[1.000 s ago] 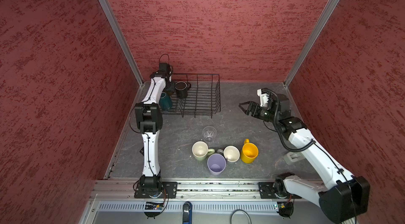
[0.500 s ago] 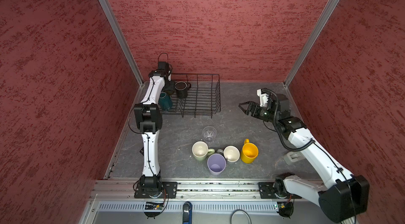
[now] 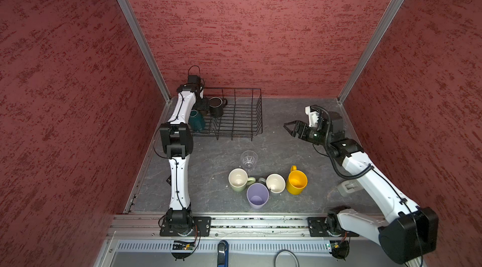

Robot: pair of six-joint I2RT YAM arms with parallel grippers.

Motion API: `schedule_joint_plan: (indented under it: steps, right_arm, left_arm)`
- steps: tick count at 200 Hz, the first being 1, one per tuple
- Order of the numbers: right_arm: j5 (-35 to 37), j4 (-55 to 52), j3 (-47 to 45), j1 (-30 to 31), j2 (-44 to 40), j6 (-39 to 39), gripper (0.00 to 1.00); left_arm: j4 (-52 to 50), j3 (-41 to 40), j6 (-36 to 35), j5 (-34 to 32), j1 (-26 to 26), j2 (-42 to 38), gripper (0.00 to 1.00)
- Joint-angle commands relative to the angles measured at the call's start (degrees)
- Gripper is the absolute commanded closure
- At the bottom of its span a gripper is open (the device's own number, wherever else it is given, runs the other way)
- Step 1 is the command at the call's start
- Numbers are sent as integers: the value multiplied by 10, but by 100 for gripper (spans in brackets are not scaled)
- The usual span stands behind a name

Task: Load cups into a dish rack
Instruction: Place the cup upside down at the dish rack.

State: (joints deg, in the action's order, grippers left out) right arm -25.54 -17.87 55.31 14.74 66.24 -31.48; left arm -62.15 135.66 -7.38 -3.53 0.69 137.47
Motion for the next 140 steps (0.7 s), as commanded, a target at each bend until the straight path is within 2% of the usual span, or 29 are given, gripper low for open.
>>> schedule_joint_plan:
  steps: [1, 45, 91, 98, 119, 130, 140]
  right_arm:
    - [5, -8, 12, -3, 4, 13, 10]
    - [33, -91, 57, 0, 33, 59, 20]
    - [81, -118, 68, 47, 40, 72, 25]
    - [89, -122, 71, 60, 42, 72, 26]
    - [109, -128, 77, 97, 49, 73, 26]
    - [112, -129, 78, 115, 53, 71, 27]
    - [120, -131, 79, 130, 57, 68, 28]
  left_arm:
    - [-4, 9, 11, 5, 4, -24, 18]
    - [30, -29, 23, 6, 4, -133, 14]
    - [106, -118, 11, -11, -13, -307, 4]
    - [121, -138, 5, -14, -17, -335, 0]
    - [179, -213, 0, 16, -22, -420, 0]
    - [216, -257, 11, 56, -16, -463, 0]
    - [274, -322, 33, 60, -14, -511, 0]
